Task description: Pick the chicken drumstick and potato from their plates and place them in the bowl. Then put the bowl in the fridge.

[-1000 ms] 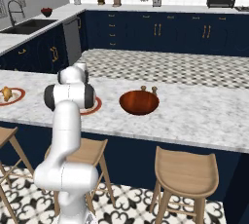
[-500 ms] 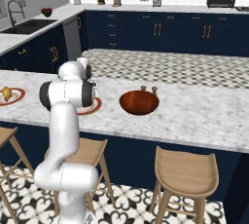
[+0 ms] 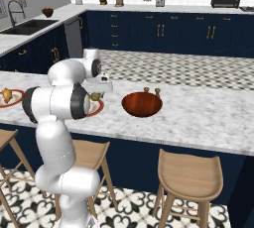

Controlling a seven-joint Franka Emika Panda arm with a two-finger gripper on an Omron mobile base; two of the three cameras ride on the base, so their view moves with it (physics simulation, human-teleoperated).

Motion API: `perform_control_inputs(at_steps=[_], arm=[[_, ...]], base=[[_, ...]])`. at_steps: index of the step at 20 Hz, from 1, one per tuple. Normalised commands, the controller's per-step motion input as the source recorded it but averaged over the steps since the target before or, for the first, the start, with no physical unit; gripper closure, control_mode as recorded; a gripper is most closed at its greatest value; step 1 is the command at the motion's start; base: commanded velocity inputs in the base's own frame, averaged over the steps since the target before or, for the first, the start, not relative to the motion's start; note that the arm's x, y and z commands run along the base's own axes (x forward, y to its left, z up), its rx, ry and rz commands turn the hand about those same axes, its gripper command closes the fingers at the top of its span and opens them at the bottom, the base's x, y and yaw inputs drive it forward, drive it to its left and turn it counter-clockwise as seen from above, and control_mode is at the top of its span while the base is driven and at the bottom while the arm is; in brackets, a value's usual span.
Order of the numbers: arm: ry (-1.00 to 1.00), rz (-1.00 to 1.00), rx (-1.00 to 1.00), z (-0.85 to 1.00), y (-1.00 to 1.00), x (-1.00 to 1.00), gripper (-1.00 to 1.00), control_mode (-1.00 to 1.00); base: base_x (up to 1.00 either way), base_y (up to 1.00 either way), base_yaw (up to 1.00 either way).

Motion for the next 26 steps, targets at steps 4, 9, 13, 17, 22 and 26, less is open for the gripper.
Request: perform_control_inputs(at_steps=[4,9,13,17,22,26], arm=[[-0.18,-0.22,0.05,0.49,-1.00,0.03,1.00,-1.00],[0.02,-0.16,0.01,0.11,-1.00,0.24,1.00,-1.00],[0.08,-0.11,0.01,0.00,-1.00,0.48,1.00,-1.00],[0.17,-0.02,-0.02,-0.12,-0.65,0.89,1.00,-1.00],[0.06,-0.02,-0.04,-0.29,-0.37,0.92,1.00,-1.00],[0.00,0.00,0.00,-0.49,-0.33,0.35,1.00,-1.00]], base=[[0.00,0.00,0.00],[0.00,0.00,0.00],[0.00,0.00,0.00],[0.00,0.00,0.00],[0.00,0.00,0.00],[0.00,0.00,0.00]])
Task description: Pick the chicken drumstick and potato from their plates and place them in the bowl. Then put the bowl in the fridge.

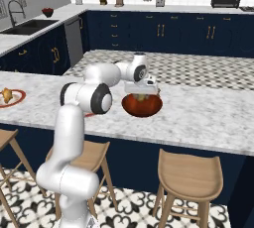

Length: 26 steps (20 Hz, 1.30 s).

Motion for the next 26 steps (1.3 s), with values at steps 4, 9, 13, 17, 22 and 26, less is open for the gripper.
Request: perform_control_inputs(at_steps=[4,9,13,17,22,26], arm=[[0.01,0.00,0.00,-0.37,-0.01,0.15,-1.00,-1.00],[0.00,0.00,0.00,-0.14,0.00,0.09,-1.00,-1.00],[0.00,0.00,0.00,0.00,0.13,-0.04,-1.00,-1.00],[-0.02,-0.05,0.00,0.00,0.10,-0.68,-1.00,-1.00],[-0.18,-0.08,-0.02,0.11,0.22,-1.00,-1.00,-1.00],[-0.21,-0.04,-0.14,0.80,0.67,-1.00,-1.00,-1.00]], base=[[0.00,0.00,0.00],[0.00,0.00,0.00],[0.00,0.00,0.00],[0.00,0.00,0.00],[0.00,0.00,0.00],[0.00,0.00,0.00]])
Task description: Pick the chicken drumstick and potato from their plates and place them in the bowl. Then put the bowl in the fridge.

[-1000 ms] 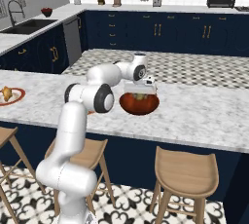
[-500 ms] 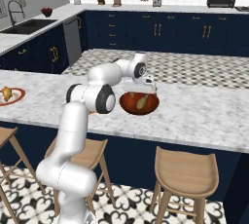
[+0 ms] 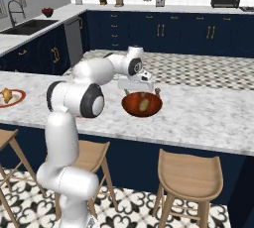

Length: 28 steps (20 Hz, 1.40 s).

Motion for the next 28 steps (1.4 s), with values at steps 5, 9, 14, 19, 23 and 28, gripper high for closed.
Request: perform_control_inputs(at_steps=[5,9,14,19,23,28], arm=[[-0.06,0.04,-0.26,0.63,0.99,-0.94,-1.00,-1.00],[-0.06,0.03,-0.09,0.30,0.86,-1.00,-1.00,-1.00],[-0.01,0.11,0.13,0.46,0.35,-0.89,-1.00,-1.00],[-0.17,0.28,0.40,0.50,0.00,-1.00,-1.00,-1.00],[-0.06,0.12,0.08,0.56,-0.07,-0.78,-1.00,-1.00],[0.00,-0.01,-0.15,0.18,-0.12,-0.78,-1.00,-1.00]], base=[[0.00,0.00,0.00],[0.00,0.00,0.00],[0.00,0.00,0.00],[0.00,0.00,0.00],[0.00,0.00,0.00],[0.00,0.00,0.00]])
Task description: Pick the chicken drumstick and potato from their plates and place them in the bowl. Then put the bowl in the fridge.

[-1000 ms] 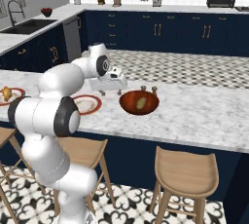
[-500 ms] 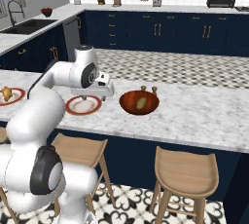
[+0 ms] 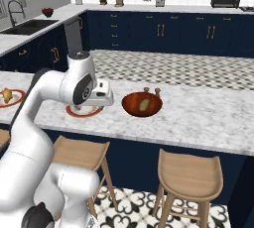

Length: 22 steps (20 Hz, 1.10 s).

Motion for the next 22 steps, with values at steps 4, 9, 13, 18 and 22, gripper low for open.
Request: perform_control_inputs(at_steps=[4,9,13,18,22], arm=[[0.02,-0.01,-0.06,0.07,-0.01,-0.18,-1.00,-1.00],[0.00,0.00,0.00,0.00,0.00,0.00,-1.00,-1.00],[0.00,0.00,0.00,0.00,0.00,0.00,-1.00,1.00],[0.00,0.00,0.00,0.00,0.00,0.00,-1.00,1.00],[0.00,0.00,0.00,0.00,0.00,0.00,-1.00,1.00]], base=[[0.00,0.00,0.00],[0.00,0.00,0.00],[0.00,0.23,0.00],[-0.06,0.97,-0.09],[0.00,1.00,-0.07]])
